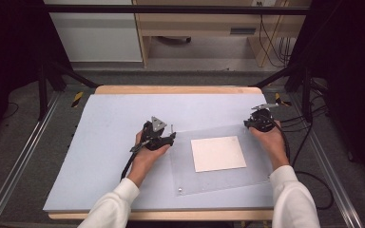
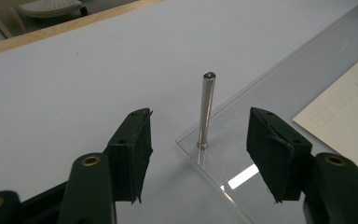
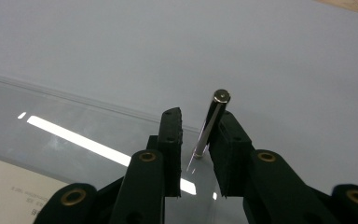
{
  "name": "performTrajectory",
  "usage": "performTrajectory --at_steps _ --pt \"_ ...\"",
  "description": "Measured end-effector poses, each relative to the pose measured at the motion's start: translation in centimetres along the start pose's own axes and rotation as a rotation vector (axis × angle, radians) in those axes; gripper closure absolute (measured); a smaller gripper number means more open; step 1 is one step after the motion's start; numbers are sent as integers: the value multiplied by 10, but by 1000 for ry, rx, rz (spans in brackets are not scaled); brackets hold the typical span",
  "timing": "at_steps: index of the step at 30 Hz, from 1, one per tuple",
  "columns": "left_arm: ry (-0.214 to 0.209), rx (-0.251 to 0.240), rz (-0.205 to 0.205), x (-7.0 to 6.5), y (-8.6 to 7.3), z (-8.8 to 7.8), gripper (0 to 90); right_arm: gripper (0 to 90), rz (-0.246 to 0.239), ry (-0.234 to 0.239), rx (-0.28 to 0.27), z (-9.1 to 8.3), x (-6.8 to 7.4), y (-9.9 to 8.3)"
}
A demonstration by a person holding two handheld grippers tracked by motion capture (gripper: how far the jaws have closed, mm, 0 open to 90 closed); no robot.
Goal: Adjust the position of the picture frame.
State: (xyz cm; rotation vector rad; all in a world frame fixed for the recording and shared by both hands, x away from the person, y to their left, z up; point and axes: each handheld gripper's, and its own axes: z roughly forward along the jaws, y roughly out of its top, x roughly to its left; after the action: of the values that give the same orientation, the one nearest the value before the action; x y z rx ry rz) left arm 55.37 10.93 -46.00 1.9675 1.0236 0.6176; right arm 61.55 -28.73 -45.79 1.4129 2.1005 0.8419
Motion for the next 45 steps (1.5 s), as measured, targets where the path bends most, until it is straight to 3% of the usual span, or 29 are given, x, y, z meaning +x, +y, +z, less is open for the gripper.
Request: performTrajectory --at_steps 6,10,20,22,37,45 --pt "5 7 9 -3 -1 2 428 779 12 -11 21 5 -2 -2" --pt "9 -2 -4 -4 -1 4 483 846 26 -15 22 8 -3 -2" --pt "-4 6 -29 -2 -3 10 571 844 57 -11 15 8 -4 -2" --pt "-3 4 -34 -3 -3 12 591 831 80 1 3 8 -4 -1" --pt "-4 -18 -53 -5 2 24 832 844 80 10 2 8 -6 -2" --pt "-9 -16 -55 -3 2 25 841 843 70 0 -1 8 -4 -2"
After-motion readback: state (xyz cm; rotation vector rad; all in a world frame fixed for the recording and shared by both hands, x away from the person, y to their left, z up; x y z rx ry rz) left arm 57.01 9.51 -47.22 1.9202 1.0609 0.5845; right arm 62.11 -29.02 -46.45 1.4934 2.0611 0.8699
